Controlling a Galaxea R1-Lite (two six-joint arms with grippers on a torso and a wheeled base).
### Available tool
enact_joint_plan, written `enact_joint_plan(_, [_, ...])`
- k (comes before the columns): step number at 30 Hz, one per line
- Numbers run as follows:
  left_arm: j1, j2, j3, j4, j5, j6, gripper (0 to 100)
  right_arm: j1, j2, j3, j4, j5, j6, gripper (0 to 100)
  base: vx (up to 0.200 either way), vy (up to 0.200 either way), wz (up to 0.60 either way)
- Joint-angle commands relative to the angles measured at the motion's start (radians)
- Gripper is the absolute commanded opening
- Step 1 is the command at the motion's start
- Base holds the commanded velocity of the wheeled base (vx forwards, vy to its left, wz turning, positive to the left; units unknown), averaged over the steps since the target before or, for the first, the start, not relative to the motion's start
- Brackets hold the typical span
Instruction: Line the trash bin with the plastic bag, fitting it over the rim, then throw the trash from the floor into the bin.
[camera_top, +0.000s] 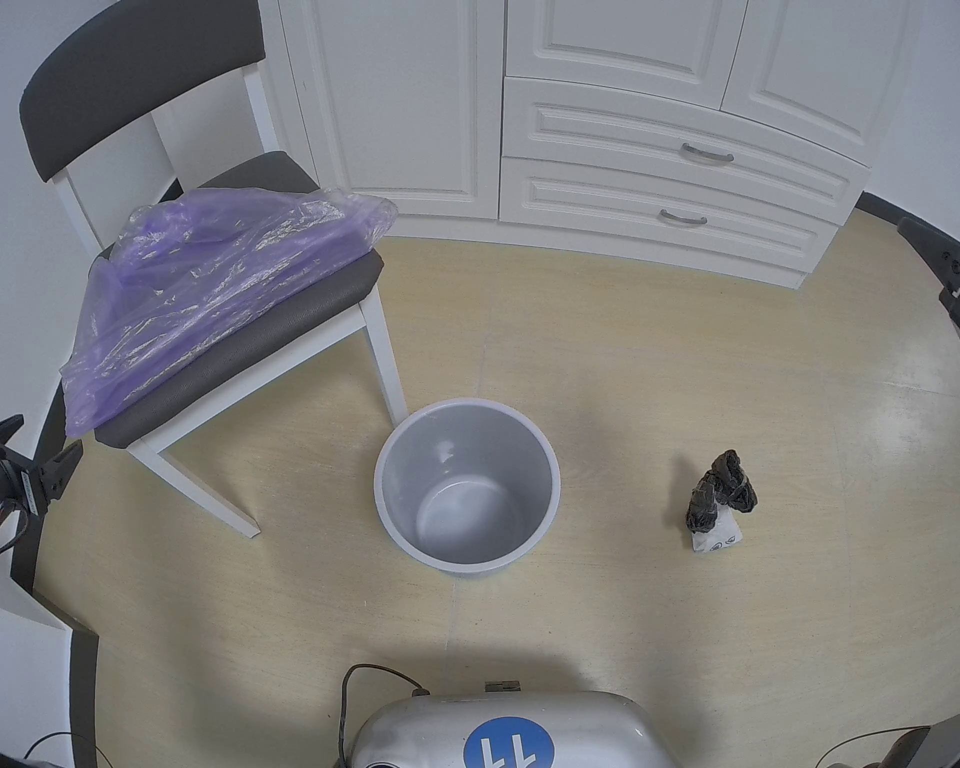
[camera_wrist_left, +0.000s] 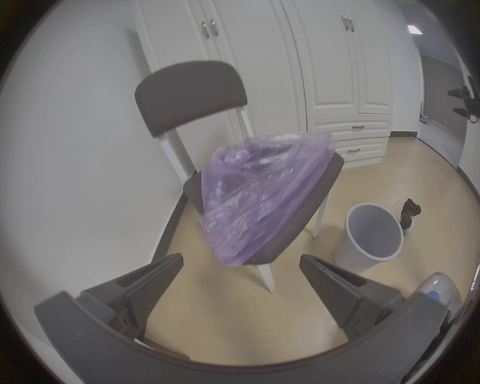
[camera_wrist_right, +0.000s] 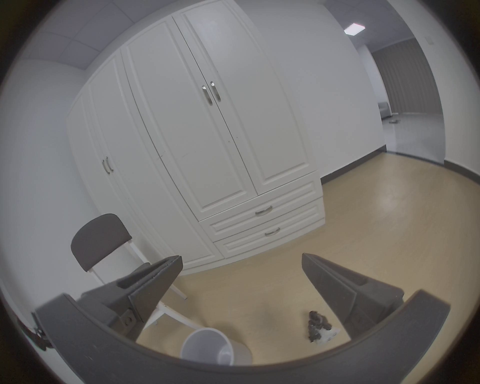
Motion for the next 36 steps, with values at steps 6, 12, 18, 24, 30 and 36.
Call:
enact_joint_plan(6, [0.018,0.152,-0.02,-0.012,-0.007,-0.001,100,0.024,0.126,-0.028,-0.003,-0.008,0.036,100,0.0,0.0,0.0])
enact_joint_plan(12, [0.016,0.189,-0.032,-0.077,0.016,-0.047,100,0.024,0.149,-0.028,-0.005,-0.005,0.039,100,0.0,0.0,0.0])
enact_joint_plan(18, [-0.044,0.27,-0.023,-0.232,0.174,-0.106,100,0.024,0.152,-0.025,-0.031,-0.004,0.04,100,0.0,0.0,0.0])
enact_joint_plan(24, [-0.094,0.282,-0.016,-0.267,0.19,-0.153,100,0.023,0.148,-0.027,-0.031,-0.004,0.04,100,0.0,0.0,0.0])
enact_joint_plan(30, [-0.107,0.265,-0.024,-0.268,0.19,-0.201,100,0.023,0.136,-0.027,-0.031,-0.002,0.037,100,0.0,0.0,0.0])
enact_joint_plan(36, [-0.12,0.278,-0.036,-0.27,0.227,-0.205,100,0.015,0.145,-0.027,-0.032,-0.001,0.039,100,0.0,0.0,0.0])
